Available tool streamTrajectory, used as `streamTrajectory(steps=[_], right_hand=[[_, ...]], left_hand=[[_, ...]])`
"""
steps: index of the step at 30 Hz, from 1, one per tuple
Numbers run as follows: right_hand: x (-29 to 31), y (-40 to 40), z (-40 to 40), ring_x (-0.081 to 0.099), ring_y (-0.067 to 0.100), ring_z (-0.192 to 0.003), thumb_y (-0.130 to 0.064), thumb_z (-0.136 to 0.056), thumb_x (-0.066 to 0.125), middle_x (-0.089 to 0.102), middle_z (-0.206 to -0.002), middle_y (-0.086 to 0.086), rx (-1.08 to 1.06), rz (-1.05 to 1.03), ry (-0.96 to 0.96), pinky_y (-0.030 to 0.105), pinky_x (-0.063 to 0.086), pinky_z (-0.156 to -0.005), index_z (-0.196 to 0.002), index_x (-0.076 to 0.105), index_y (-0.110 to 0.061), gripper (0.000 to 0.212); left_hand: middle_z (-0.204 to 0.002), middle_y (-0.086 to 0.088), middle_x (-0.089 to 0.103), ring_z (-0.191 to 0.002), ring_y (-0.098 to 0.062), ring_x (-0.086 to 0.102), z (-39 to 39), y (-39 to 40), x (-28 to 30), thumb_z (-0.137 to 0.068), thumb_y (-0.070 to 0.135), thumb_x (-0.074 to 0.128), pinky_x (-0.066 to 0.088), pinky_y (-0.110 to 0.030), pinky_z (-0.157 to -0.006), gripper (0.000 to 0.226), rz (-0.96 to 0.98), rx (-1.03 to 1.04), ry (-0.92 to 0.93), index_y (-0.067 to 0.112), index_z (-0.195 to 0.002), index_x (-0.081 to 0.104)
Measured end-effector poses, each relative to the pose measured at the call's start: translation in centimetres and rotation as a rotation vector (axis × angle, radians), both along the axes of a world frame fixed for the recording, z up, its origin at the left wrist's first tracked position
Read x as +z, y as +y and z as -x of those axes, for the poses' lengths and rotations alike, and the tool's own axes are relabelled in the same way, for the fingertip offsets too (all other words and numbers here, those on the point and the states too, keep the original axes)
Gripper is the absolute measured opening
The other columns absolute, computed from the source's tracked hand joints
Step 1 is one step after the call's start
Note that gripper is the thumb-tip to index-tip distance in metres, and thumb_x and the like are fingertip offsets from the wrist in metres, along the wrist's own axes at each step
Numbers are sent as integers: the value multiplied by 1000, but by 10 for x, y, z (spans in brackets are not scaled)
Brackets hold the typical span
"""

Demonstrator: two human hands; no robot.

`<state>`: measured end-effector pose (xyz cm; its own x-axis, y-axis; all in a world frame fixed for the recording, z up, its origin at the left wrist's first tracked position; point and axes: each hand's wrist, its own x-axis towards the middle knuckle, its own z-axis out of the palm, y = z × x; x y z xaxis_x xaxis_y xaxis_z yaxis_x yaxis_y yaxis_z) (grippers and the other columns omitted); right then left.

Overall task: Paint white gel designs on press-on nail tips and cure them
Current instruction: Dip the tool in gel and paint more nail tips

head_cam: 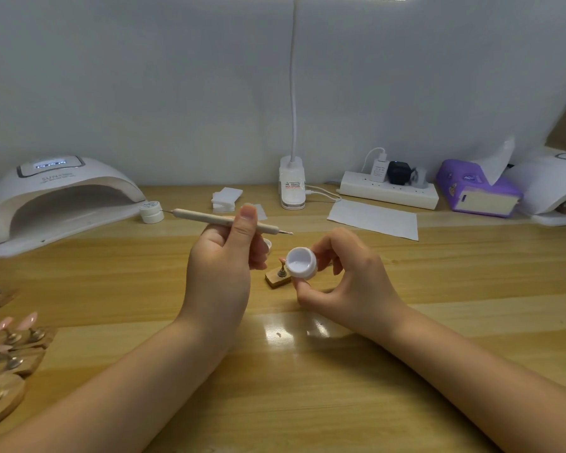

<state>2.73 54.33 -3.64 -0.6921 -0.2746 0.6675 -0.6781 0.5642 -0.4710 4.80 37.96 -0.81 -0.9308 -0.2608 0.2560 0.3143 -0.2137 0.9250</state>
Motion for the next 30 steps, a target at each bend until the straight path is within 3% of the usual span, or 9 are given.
streamTrajectory(steps=[8,15,20,26,30], right_hand=[[4,1,1,49,9,-72,-20,-70,81,55,-80,-1,-30,45,-31,12,38,-62,-86,55,-9,32],[8,29,28,50,8,-79,-32,-78,75,54,-92,-3,-342,230,-157,16,41,-66,-96,53,-19,30],[-5,52,47,50,16,-98,-39,-79,71,50,-105,-1,-541,82,-374,36,47,-86,-102,54,-21,33],[-8,50,49,47,23,-110,-50,-82,64,48,-116,3,-604,-83,-507,31,38,-86,-107,57,-24,37],[-6,46,46,41,28,-122,-43,-81,63,43,-127,6,-622,-191,-517,34,35,-97,-129,50,-20,56]], left_hand=[[-56,4,54,-54,-9,51,4,-2,-2,-80,47,60,45,-26,-54,33,-116,-14,-57,21,-63,69],[-61,3,63,-60,-10,57,11,-10,-9,-95,33,56,47,-28,-58,28,-74,33,-104,13,-77,66],[-60,3,64,-58,-8,57,13,-10,-16,-98,24,53,47,-23,-56,22,-14,42,-78,13,-83,65],[-62,3,64,-60,-9,58,11,-11,-22,-98,22,52,49,-21,-56,19,58,29,-61,13,-87,64],[-60,3,64,-59,-9,57,11,-10,-23,-98,20,52,49,-20,-55,18,58,30,-46,12,-86,63]])
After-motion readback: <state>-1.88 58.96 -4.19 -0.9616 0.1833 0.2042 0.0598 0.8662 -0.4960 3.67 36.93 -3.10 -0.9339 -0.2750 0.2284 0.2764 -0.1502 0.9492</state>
